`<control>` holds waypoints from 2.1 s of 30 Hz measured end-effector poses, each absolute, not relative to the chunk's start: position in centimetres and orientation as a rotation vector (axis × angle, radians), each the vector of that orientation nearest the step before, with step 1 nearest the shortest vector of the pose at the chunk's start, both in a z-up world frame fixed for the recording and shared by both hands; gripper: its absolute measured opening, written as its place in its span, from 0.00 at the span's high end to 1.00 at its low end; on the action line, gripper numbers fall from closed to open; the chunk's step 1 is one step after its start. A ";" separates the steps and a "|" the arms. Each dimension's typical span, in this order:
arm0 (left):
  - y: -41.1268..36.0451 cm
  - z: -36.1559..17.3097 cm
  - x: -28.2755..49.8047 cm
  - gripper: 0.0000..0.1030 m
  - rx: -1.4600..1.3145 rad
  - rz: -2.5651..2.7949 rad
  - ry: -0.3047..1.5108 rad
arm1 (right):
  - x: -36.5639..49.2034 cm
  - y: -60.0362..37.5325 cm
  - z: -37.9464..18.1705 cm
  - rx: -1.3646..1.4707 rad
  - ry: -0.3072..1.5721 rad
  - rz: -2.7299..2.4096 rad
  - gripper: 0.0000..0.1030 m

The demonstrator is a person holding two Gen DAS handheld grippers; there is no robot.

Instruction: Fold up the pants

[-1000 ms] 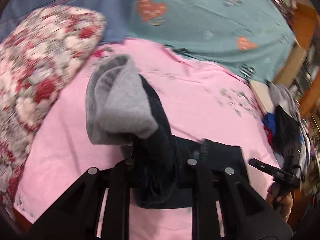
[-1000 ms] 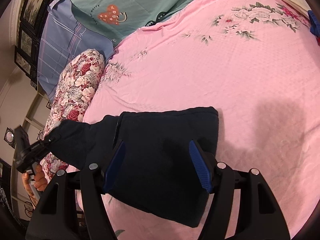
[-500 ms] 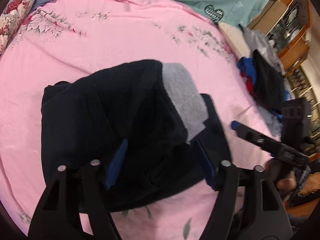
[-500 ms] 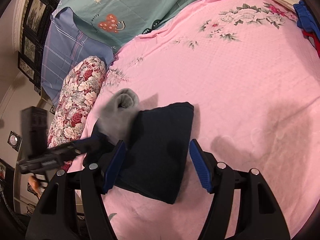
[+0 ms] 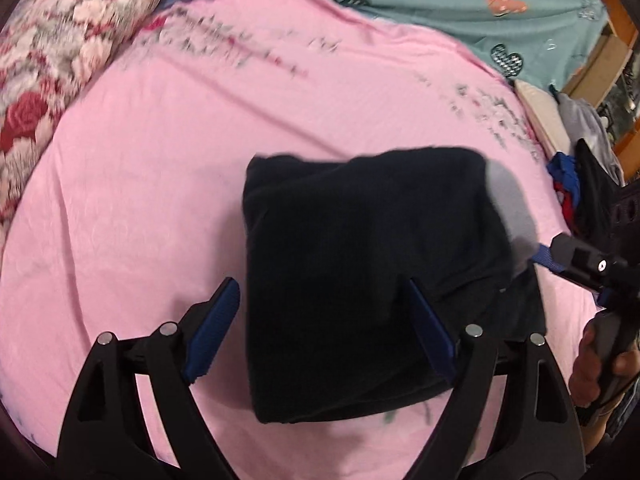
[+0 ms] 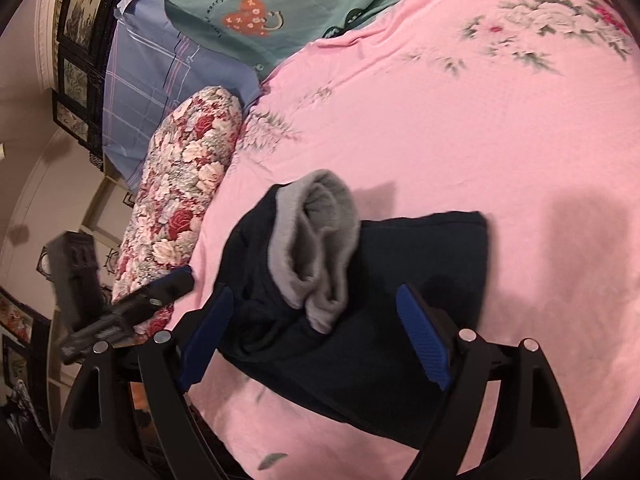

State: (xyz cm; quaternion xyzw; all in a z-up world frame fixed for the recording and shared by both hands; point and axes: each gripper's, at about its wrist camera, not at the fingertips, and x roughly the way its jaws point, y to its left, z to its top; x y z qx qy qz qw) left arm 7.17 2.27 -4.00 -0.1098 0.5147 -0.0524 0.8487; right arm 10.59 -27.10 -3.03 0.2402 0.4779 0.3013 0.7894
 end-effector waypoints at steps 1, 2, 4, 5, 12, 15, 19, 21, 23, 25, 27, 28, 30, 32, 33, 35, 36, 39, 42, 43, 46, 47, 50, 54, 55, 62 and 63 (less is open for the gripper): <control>2.3 -4.7 7.3 0.17 -0.246 -0.119 1.101 | 10.9 -26.5 -3.0 0.514 1.036 0.659 0.18; 2.5 -5.5 7.3 0.17 -0.272 -0.135 1.126 | 11.1 -26.0 -2.9 0.505 1.041 0.664 0.18; 2.8 -6.5 7.2 0.17 -0.313 -0.151 1.146 | 11.6 -24.9 -2.9 0.475 1.054 0.649 0.18; 2.8 -6.6 7.1 0.17 -0.306 -0.154 1.134 | 11.8 -24.6 -3.0 0.468 1.064 0.639 0.18; 2.4 -6.6 6.7 0.17 -0.269 -0.176 1.128 | 13.2 -20.9 -5.1 0.412 1.153 0.604 0.38; 3.0 -6.6 6.7 0.17 -0.286 -0.180 1.136 | 13.0 -19.3 -5.1 0.339 1.145 0.572 0.55; 4.8 -5.2 6.4 0.17 -0.353 -0.162 1.100 | 12.3 -18.3 -4.2 0.279 1.100 0.573 0.71; 5.7 -4.0 6.0 0.17 -0.369 -0.143 1.065 | 11.9 -18.1 -3.4 0.287 1.079 0.612 0.74; 6.2 -2.9 5.6 0.17 -0.375 -0.134 1.039 | 11.2 -17.9 -2.0 0.319 1.045 0.683 0.75; 6.3 -2.3 5.4 0.17 -0.365 -0.125 1.022 | 10.4 -17.7 -0.1 0.327 0.998 0.728 0.76; 5.7 -2.1 5.4 0.16 -0.359 -0.141 1.017 | 9.4 -18.8 2.4 0.362 0.937 0.780 0.76; 5.3 -2.2 5.7 0.16 -0.355 -0.153 1.022 | 9.0 -19.4 3.2 0.375 0.917 0.789 0.76; 3.9 -3.3 6.3 0.16 -0.328 -0.168 1.055 | 8.4 -21.3 4.1 0.407 0.895 0.788 0.76; 2.5 -4.8 7.1 0.16 -0.295 -0.173 1.099 | 8.3 -23.6 3.4 0.443 0.926 0.750 0.76; 1.9 -5.6 7.5 0.16 -0.273 -0.168 1.130 | 8.5 -24.9 2.1 0.456 0.964 0.699 0.75; 1.0 -6.2 7.7 0.16 -0.242 -0.160 1.150 | 8.9 -26.5 -1.3 0.444 1.053 0.575 0.73; 0.7 -6.1 7.6 0.16 -0.231 -0.161 1.145 | 9.1 -27.0 -3.0 0.411 1.105 0.509 0.69; 1.0 -5.2 7.6 0.16 -0.218 -0.168 1.131 | 8.9 -28.8 -5.9 0.447 1.140 0.488 0.59; 1.6 -4.1 8.1 0.16 -0.255 -0.165 1.103 | 8.7 -29.9 -4.1 0.418 1.102 0.492 0.52; 1.6 -3.6 8.5 0.16 -0.265 -0.159 1.088 | 8.8 -30.2 -3.3 0.406 1.074 0.493 0.52; 1.5 -3.1 9.7 0.16 -0.279 -0.152 1.072 | 9.2 -30.5 -0.8 0.365 0.970 0.456 0.52; 0.8 -2.9 10.5 0.16 -0.283 -0.155 1.071 | 9.5 -30.3 -0.1 0.338 0.929 0.430 0.52; -0.2 -3.5 12.5 0.16 -0.250 -0.160 1.076 | 10.9 -28.5 0.7 0.334 0.896 0.488 0.63; 0.8 -7.2 14.7 0.07 -0.312 -0.102 1.189 | 12.3 -26.0 -0.6 0.261 0.921 0.501 0.72; 0.9 -7.0 14.4 0.07 -0.315 -0.097 1.170 | 12.9 -25.8 -1.6 0.227 0.944 0.460 0.79; 1.7 -4.6 11.3 0.08 -0.318 -0.112 1.129 | 12.5 -27.4 -3.5 0.218 0.978 0.441 0.92; 1.7 -4.5 10.9 0.08 -0.308 -0.108 1.127 | 12.0 -27.6 -3.1 0.232 0.976 0.460 0.90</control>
